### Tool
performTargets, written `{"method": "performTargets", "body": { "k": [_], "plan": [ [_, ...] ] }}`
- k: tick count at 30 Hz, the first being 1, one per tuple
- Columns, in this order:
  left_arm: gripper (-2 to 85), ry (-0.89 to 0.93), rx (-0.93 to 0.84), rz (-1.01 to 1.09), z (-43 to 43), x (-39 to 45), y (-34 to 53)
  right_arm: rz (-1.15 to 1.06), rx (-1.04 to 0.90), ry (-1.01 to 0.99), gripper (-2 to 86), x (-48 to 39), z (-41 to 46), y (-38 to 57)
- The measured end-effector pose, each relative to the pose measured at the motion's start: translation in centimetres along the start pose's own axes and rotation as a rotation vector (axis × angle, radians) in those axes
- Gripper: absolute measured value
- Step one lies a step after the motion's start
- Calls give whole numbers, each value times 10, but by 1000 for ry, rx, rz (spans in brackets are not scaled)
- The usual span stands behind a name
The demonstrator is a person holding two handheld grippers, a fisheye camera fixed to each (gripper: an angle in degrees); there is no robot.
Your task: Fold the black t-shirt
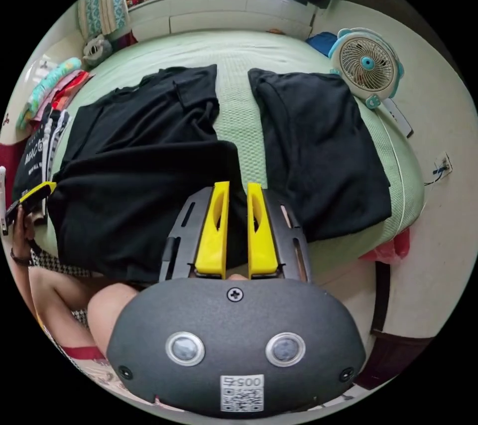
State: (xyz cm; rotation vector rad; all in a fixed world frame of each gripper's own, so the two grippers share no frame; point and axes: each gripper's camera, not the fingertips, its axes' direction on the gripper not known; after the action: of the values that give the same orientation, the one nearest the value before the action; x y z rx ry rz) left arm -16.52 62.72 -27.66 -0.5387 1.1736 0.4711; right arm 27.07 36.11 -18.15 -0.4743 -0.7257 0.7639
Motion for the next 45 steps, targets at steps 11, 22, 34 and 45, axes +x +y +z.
{"method": "performTargets", "body": {
  "k": [11,22,34,45],
  "plan": [
    [124,90,6,35,-28,1,107,-34,98,-224,88,69,-30,64],
    [146,80,8,-16,-28,-8,147,-38,-28,-168,59,63,-22,78],
    [159,67,-35,-10,-18,-8,157,-74,35,-156,104,93,-40,112],
    [158,67,-67,-91,-37,-13,164,-61,25,-164,83,99,-31,122]
  ]
}}
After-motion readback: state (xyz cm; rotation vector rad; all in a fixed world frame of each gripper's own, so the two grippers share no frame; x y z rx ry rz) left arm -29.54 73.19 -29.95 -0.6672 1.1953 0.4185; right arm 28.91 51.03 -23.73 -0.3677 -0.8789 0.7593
